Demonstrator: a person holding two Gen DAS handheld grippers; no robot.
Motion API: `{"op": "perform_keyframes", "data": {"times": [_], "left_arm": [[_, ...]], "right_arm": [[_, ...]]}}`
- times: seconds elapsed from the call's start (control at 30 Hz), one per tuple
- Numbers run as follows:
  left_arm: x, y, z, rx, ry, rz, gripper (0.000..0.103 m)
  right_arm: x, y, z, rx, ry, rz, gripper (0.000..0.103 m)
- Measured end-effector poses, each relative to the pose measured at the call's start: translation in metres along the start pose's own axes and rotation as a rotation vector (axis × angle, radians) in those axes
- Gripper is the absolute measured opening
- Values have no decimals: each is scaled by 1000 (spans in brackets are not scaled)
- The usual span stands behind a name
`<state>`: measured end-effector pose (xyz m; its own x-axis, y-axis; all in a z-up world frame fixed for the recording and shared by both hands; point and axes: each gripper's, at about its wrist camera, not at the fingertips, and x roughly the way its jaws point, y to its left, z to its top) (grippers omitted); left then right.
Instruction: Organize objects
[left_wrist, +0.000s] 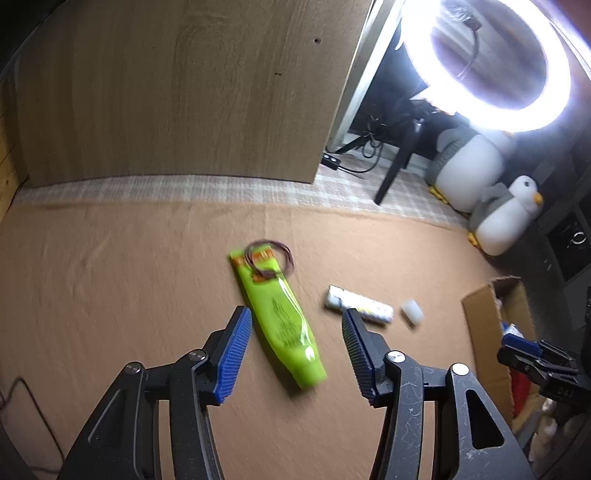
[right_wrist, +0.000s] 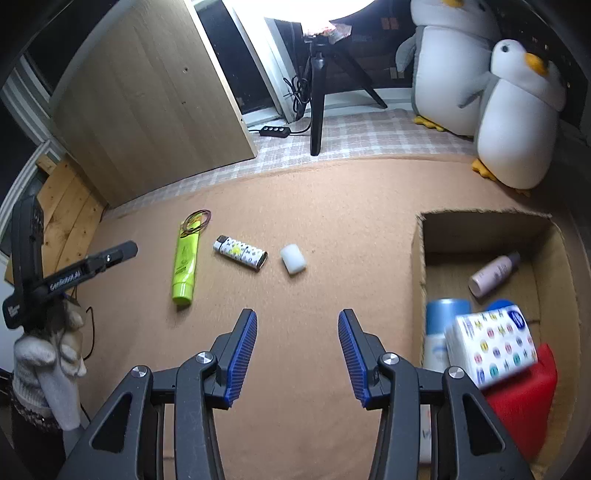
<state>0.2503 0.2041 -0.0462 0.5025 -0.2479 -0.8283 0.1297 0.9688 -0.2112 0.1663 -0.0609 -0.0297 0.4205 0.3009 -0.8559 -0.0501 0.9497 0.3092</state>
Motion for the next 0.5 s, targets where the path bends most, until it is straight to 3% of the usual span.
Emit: {"op": "perform_keyframes", "data": {"times": [0.27, 0.5], "left_arm": [[55, 10, 37, -7, 60, 36, 57], [93, 9, 45, 29, 119, 39, 59]], "right_arm": [[34, -2, 24, 10, 50, -19, 42], [65, -4, 36, 31, 100, -27, 49]]}}
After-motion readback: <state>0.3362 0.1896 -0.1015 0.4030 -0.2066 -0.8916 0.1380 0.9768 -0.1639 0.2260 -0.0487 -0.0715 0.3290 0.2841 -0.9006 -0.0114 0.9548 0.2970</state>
